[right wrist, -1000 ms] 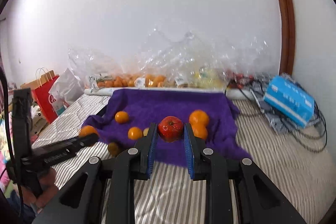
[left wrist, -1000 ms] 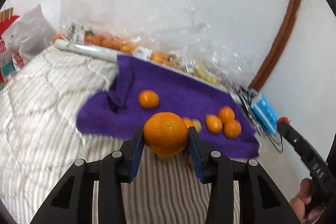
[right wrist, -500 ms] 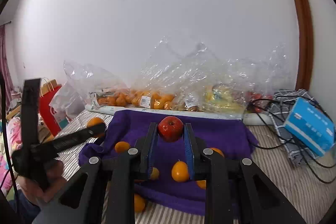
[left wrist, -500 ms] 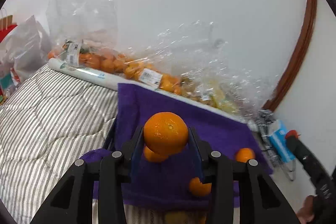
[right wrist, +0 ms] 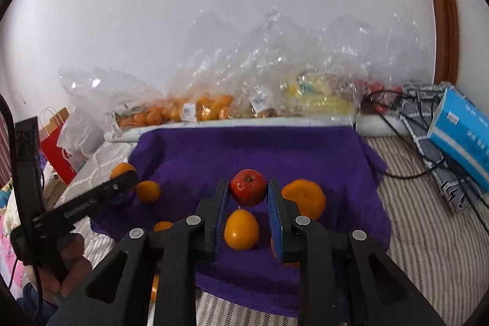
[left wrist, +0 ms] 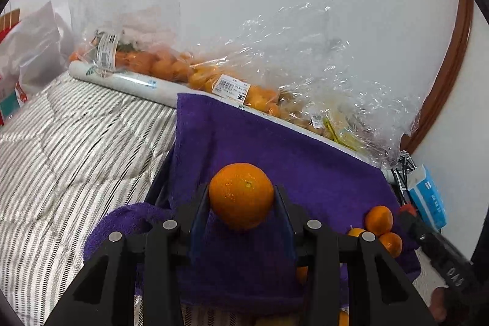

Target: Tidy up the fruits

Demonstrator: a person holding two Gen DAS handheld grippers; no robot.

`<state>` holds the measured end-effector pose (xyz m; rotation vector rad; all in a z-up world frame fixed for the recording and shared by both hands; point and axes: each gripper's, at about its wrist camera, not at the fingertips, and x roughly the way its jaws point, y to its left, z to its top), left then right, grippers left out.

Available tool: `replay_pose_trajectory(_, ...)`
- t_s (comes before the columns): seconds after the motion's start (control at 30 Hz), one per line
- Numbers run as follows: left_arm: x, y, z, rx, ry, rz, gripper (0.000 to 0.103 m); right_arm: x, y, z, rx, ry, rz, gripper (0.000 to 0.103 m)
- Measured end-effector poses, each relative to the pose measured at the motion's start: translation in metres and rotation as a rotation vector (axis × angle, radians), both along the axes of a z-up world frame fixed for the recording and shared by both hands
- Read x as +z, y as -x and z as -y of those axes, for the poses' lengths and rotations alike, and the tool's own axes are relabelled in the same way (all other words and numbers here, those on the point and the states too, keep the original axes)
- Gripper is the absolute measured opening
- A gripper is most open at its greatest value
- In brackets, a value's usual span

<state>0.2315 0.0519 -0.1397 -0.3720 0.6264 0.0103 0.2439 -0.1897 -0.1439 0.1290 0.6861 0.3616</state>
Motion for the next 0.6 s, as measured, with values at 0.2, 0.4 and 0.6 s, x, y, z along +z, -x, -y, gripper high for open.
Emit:
replay_pose_trajectory(0.2,-0.001,-0.001,0.003,-0.011,-0.007,-0.007,0.039,-0.007,-0.002,-0.005,0.012,0.019,-0.011,0.025)
replay_pose_trajectory(0.4,-0.001,-0.002,0.007,-0.017,-0.024,-0.008,0.039,-0.015,-0.008,-0.009,0.011,0.032,-0.04,0.025)
replay_pose_trajectory(0.6,0.0,-0.002,0.009,-0.031,-0.028,-0.008,0.04,-0.019,-0.01,-0.015,0.018,0.07,-0.04,0.025)
